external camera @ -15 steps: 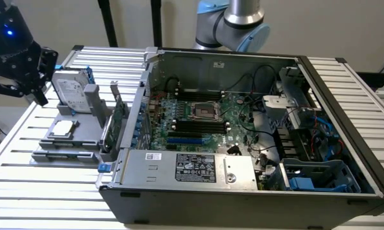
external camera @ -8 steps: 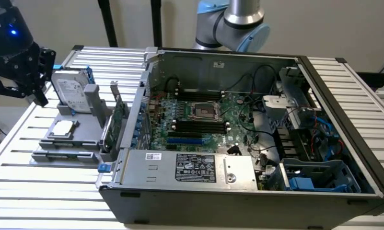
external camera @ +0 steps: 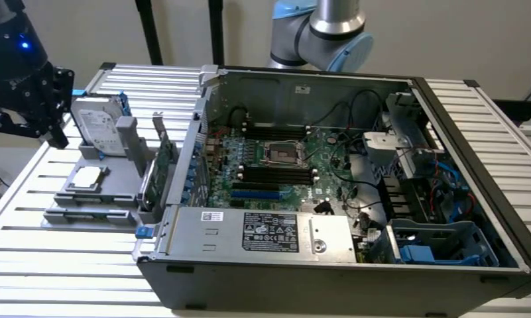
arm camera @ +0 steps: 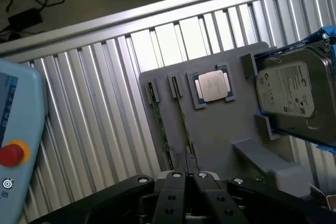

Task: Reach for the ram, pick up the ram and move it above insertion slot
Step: 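Pick up the ram and move it above insertion slot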

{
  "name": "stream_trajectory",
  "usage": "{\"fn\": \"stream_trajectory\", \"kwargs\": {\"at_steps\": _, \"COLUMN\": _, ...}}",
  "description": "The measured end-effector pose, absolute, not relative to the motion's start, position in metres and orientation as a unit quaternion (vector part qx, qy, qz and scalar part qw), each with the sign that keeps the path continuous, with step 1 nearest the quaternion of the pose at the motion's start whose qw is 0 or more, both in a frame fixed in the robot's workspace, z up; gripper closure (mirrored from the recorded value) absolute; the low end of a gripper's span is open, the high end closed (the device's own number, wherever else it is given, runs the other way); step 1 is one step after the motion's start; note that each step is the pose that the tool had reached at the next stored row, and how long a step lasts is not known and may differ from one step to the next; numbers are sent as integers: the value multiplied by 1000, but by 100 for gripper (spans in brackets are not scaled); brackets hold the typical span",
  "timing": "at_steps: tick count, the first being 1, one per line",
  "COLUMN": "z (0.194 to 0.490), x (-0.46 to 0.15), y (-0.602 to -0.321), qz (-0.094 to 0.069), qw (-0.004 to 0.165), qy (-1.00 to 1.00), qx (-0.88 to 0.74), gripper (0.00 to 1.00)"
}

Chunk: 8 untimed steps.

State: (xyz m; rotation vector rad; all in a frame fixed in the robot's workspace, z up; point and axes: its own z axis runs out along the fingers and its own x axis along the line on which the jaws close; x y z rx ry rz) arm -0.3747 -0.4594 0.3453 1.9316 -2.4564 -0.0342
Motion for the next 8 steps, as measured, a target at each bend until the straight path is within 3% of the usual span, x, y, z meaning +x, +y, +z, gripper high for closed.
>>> {"fn": "stream_trajectory", "kwargs": {"at_steps": 8, "z": 343, "x": -375, "y": -459, "qz": -6, "qw": 4, "qy": -752, "qx": 659, "gripper": 89}}
